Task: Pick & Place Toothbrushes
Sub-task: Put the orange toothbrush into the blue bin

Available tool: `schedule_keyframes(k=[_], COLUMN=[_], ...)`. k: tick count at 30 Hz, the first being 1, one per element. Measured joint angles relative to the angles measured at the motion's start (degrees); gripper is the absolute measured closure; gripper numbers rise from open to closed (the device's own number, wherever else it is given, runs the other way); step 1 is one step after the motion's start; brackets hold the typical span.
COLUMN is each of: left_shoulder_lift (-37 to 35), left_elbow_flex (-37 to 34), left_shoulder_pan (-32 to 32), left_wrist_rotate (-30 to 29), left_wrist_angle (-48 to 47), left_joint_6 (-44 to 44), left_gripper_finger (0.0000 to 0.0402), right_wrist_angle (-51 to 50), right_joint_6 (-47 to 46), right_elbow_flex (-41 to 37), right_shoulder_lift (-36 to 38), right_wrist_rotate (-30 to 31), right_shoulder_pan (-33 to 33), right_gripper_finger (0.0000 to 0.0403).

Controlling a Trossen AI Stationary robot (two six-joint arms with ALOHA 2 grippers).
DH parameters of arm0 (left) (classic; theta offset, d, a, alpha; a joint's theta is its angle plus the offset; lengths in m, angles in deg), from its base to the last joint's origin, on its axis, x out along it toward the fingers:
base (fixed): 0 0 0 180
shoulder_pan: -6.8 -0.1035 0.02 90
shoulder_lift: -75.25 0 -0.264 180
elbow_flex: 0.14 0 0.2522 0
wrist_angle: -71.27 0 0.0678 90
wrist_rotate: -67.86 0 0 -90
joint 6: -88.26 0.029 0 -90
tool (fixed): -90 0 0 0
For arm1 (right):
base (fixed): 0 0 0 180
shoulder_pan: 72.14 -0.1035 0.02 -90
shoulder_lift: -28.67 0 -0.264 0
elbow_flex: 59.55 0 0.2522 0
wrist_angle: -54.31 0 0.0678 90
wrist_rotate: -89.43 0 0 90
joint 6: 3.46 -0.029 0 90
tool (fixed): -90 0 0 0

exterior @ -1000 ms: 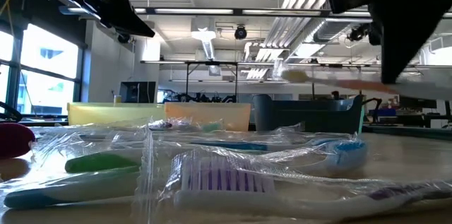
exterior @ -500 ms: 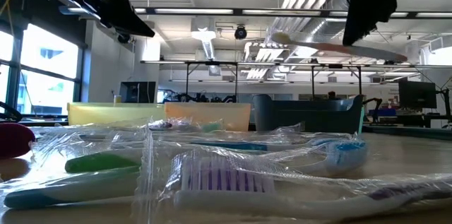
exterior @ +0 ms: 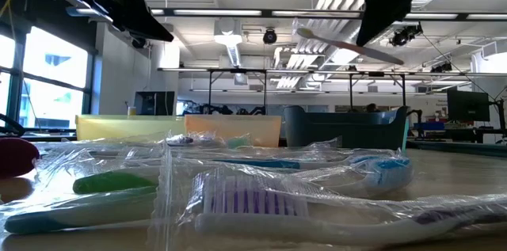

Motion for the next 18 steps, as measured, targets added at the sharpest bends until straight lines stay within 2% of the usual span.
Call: schedule_keyframes(k=[9,12,18], left_shoulder_lift=[0.0,0.0,0.0], left_elbow_flex=[0.0,0.0,0.0], left_shoulder_pan=[0.0,0.0,0.0], left_wrist_rotate=[-0.2,-0.2,-0.2], left_wrist_angle=[0.0,0.0,0.2], left_joint_6=[0.0,0.0,0.0], left_gripper_finger=[0.0401,0.0401,0.0401], right_wrist_angle=[2.1,4.4,11.0], right_joint_6=[17.0,23.1,31.8], right_elbow_flex=[0.0,0.0,0.0], right_shoulder_lift=[0.6,0.6,0.6], right_wrist_rotate=[6.3,5.6,-0.3], right_shoulder_pan=[12.4,17.2,26.1], right_gripper_finger=[0.04,0.04,0.04])
